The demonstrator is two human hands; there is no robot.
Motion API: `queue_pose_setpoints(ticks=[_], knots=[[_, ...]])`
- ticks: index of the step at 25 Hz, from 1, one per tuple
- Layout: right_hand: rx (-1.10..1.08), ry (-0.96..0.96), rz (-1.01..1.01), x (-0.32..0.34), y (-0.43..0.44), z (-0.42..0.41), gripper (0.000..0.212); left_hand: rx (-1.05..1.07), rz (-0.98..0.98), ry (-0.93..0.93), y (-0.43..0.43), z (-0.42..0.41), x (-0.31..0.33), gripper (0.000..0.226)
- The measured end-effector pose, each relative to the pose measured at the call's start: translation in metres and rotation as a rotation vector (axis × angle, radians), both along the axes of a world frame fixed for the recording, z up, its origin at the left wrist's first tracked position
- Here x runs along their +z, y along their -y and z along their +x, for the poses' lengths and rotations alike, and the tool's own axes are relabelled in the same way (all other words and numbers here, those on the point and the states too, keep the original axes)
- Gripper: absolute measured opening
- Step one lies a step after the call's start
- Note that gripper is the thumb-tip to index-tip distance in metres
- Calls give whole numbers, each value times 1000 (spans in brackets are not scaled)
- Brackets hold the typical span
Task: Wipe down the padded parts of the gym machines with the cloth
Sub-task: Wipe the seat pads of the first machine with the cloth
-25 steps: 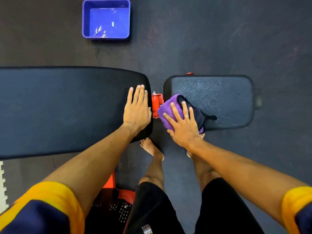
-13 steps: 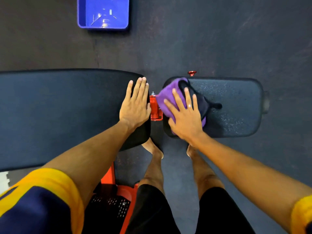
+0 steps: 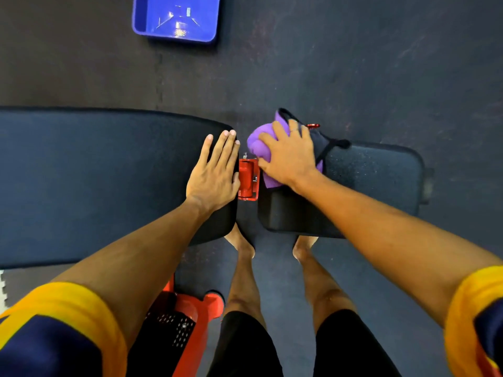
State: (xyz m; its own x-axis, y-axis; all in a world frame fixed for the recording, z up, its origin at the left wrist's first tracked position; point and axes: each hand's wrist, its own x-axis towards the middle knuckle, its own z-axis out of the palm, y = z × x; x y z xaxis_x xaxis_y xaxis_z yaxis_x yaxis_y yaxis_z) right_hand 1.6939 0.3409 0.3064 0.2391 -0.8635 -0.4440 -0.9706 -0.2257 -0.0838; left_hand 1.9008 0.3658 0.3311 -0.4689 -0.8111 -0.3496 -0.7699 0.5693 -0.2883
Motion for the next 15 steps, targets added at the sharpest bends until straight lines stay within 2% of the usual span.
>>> queue_pose_setpoints(ticks=[2, 4, 11, 15], knots=[[-40, 78, -71, -1, -22, -22, 65, -9, 9, -8, -1, -1, 1, 72], [14, 75, -105, -3, -36, -31, 69, -7, -7, -14, -1, 1, 1, 72], [168, -179, 162, -2, 37, 41, 63, -9, -12, -11, -1, 0, -1, 71], [8, 17, 15, 7, 7, -13, 60, -4, -12, -25, 0, 0, -1, 71]])
